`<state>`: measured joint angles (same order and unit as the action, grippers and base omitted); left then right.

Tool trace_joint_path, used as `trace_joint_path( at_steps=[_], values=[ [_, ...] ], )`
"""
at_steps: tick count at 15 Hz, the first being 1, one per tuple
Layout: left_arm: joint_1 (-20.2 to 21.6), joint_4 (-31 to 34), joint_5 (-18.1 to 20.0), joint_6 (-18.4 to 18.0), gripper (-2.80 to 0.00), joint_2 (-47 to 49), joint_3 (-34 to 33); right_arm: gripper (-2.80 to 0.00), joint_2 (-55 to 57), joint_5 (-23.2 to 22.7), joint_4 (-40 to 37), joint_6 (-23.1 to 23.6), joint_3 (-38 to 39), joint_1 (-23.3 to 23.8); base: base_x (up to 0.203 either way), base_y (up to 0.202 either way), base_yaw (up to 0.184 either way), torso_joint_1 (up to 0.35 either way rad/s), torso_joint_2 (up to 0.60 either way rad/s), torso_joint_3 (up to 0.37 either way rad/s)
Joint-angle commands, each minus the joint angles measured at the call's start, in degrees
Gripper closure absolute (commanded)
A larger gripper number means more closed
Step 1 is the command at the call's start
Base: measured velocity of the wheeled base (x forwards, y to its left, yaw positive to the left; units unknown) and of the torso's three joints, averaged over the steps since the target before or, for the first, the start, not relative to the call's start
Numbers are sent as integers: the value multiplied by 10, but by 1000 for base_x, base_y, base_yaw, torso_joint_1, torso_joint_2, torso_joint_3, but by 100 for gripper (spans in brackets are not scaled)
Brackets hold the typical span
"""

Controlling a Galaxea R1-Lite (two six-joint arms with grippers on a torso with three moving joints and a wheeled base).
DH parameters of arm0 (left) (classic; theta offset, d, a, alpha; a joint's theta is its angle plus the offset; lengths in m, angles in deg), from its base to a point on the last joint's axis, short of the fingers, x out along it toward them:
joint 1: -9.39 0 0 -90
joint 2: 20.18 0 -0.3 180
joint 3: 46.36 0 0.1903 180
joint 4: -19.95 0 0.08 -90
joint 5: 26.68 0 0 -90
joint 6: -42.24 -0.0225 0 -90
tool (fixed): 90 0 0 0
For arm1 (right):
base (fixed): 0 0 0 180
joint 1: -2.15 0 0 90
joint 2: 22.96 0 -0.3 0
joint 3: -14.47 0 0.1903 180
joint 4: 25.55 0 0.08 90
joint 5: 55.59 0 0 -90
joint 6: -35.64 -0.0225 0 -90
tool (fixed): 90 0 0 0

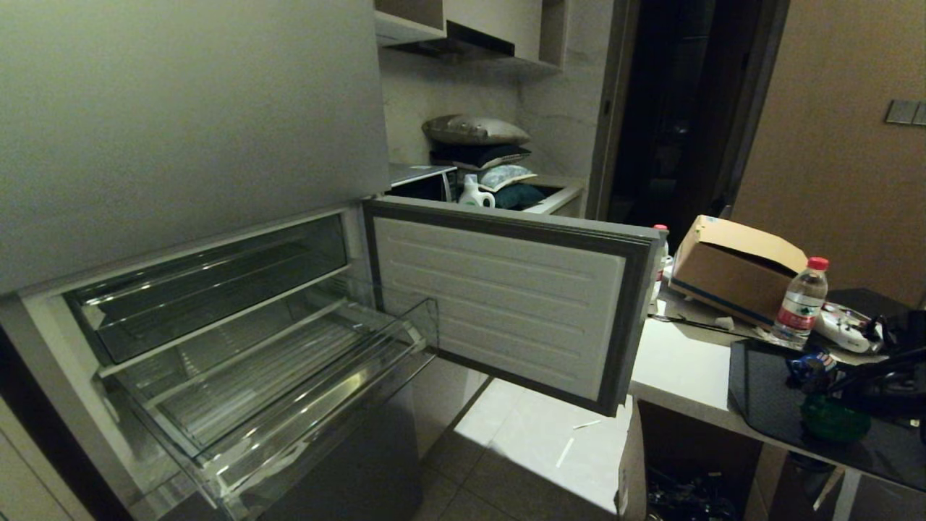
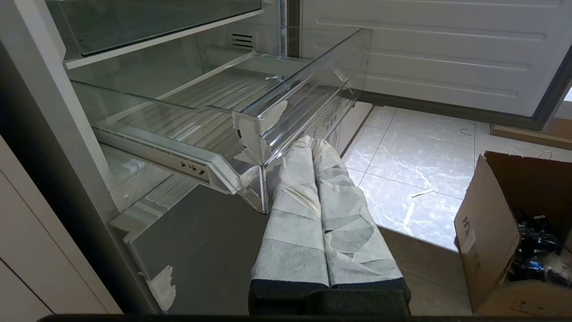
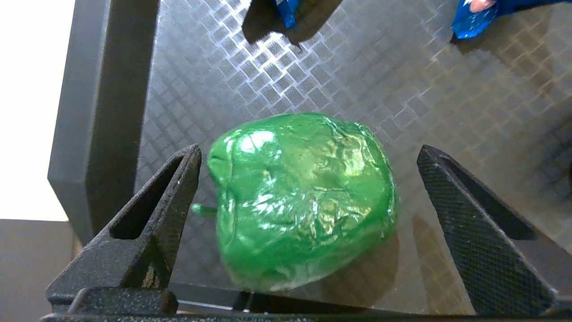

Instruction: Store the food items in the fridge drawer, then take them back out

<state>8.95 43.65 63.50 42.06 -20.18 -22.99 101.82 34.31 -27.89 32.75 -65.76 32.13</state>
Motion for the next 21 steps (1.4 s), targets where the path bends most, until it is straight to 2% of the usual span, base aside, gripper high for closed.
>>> trace_joint_path(
  at_steps=[1,20,21],
  values=[
    [0,0,0,0,0,1,0,-280,9,-2,2,-1,-3,-3,0,0,0,0,0,0],
    [0,0,0,0,0,1,0,-280,34,-4,2,1,-4,-16,0,0,0,0,0,0],
    [0,0,0,0,0,1,0,0,33,-4,2,1,-4,-16,0,0,0,0,0,0]
  ],
)
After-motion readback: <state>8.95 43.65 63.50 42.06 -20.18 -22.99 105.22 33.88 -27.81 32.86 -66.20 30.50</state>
